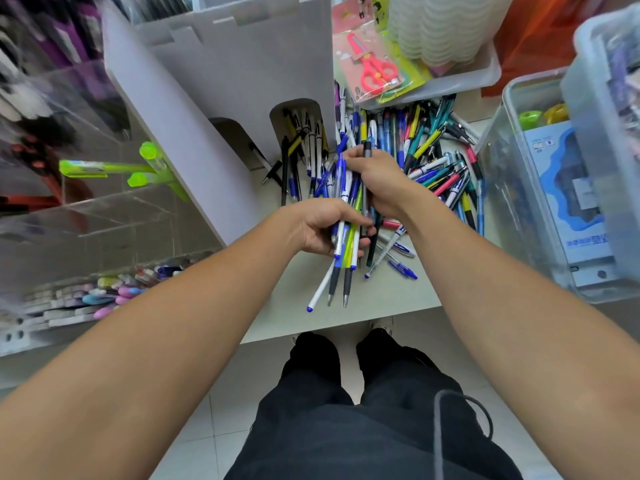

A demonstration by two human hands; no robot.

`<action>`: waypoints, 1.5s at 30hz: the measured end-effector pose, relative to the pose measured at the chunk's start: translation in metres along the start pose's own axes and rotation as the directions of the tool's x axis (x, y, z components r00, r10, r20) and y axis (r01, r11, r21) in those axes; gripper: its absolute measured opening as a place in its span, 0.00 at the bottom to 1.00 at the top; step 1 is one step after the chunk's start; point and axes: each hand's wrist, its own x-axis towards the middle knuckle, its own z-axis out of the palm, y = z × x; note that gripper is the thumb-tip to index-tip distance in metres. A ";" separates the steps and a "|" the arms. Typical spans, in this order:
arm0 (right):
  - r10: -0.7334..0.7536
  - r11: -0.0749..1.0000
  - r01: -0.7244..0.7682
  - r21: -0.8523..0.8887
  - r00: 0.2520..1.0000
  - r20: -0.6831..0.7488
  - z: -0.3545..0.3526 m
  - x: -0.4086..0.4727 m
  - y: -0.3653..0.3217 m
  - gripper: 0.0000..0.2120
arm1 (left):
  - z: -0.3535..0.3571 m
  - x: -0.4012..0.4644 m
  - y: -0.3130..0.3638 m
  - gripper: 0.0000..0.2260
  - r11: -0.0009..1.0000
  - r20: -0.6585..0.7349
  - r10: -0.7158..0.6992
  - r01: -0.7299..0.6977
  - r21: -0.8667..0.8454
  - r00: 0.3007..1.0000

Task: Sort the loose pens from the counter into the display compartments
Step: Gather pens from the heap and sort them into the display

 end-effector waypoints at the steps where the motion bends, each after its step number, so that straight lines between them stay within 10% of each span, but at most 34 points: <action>1: -0.031 0.999 0.031 -0.018 0.999 0.017 0.002 -0.001 -0.003 0.07 | 0.004 0.001 -0.001 0.03 0.999 -0.037 0.034 -0.035 -0.005 0.999; 8: -0.152 0.980 0.160 0.115 0.985 -0.076 0.000 -0.033 -0.014 0.21 | 0.010 0.000 -0.010 0.06 0.905 -0.180 0.261 -0.305 -0.297 0.948; 11: -0.095 0.992 0.079 -0.094 0.980 -0.175 -0.013 -0.073 -0.001 0.14 | 0.002 -0.007 -0.004 0.08 0.800 -0.287 0.308 -0.411 -0.437 0.907; 15: 0.181 0.968 -0.138 -0.208 0.962 0.206 -0.017 -0.107 0.033 0.13 | -0.004 -0.013 0.002 0.12 0.696 -0.345 0.346 -0.485 -0.529 0.872; 30: 0.162 0.979 -0.125 -0.159 0.956 0.245 -0.065 -0.165 0.058 0.10 | 0.018 -0.028 0.014 0.12 0.617 -0.378 0.415 -0.561 -0.552 0.828; 37: 0.086 0.996 -0.084 -0.015 0.988 0.126 -0.077 -0.167 0.052 0.11 | 0.022 -0.020 -0.007 0.07 0.770 -0.365 0.466 -0.573 -0.281 0.806; 45: 0.064 0.987 -0.011 -0.160 0.941 0.332 -0.019 -0.162 -0.002 0.13 | 0.026 -0.079 -0.044 0.07 0.670 -0.388 0.546 -0.665 -0.330 0.742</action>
